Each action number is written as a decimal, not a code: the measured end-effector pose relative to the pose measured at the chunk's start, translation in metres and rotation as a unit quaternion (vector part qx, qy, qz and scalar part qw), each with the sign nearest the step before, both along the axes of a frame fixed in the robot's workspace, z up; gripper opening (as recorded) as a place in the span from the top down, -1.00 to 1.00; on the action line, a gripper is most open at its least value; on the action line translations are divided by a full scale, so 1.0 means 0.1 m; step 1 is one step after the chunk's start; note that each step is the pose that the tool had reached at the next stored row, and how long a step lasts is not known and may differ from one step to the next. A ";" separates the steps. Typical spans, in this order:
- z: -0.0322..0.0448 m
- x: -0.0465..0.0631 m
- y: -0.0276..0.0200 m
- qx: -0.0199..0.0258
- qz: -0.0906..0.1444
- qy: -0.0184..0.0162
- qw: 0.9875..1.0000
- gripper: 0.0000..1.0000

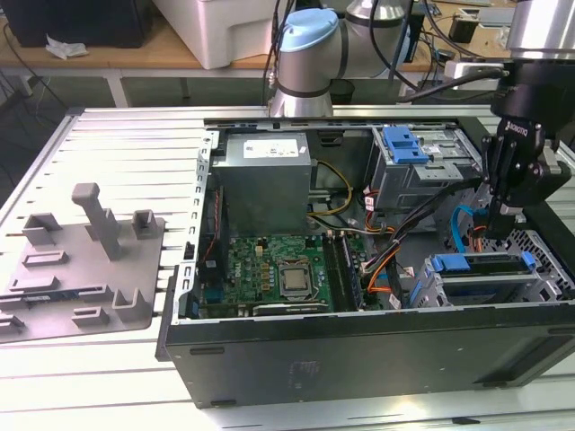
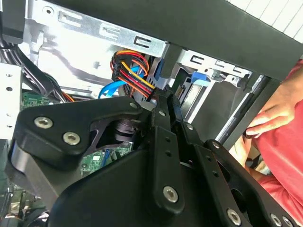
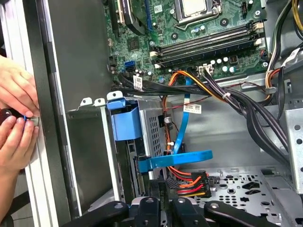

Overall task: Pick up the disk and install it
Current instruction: 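Insert the first disk wire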

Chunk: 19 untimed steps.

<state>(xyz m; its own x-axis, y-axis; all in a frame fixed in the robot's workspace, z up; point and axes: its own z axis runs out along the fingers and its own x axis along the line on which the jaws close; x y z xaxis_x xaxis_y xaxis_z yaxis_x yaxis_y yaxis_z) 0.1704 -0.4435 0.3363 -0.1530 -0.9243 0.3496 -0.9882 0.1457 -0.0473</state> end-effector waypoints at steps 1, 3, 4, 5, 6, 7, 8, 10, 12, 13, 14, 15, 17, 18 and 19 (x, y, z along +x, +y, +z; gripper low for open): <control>0.000 0.00 0.000 0.000 0.000 0.000 1.000 0.67; 0.001 0.00 -0.003 0.002 0.000 0.000 1.000 0.67; 0.001 -0.02 -0.010 0.008 0.000 0.000 1.000 0.67; 0.002 -0.03 -0.014 0.011 0.000 0.000 1.000 0.67; 0.003 -0.03 -0.019 0.014 0.000 0.000 1.000 0.67; 0.006 -0.03 -0.024 0.017 0.000 -0.001 1.000 0.67; 0.009 -0.03 -0.027 0.020 0.000 -0.001 1.000 0.67; 0.027 -0.04 -0.044 0.026 0.000 -0.001 1.000 0.67; 0.049 -0.04 -0.063 0.026 0.000 -0.001 1.000 0.67; 0.056 -0.05 -0.077 0.026 0.000 -0.002 1.000 0.67; 0.058 -0.05 -0.085 0.026 0.000 -0.002 1.000 0.67; 0.061 -0.05 -0.091 0.027 0.000 -0.002 1.000 0.67; 0.073 -0.06 -0.107 0.029 0.000 -0.004 1.000 0.67; 0.078 -0.06 -0.121 0.033 0.000 -0.005 0.999 0.67; 0.080 -0.06 -0.133 0.034 0.000 -0.006 0.999 0.67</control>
<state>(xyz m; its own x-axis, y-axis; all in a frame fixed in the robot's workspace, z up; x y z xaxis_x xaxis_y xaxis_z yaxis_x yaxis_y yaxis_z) 0.1641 -0.4568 0.3443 -0.1563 -0.9462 0.2835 -0.9877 0.1485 -0.0487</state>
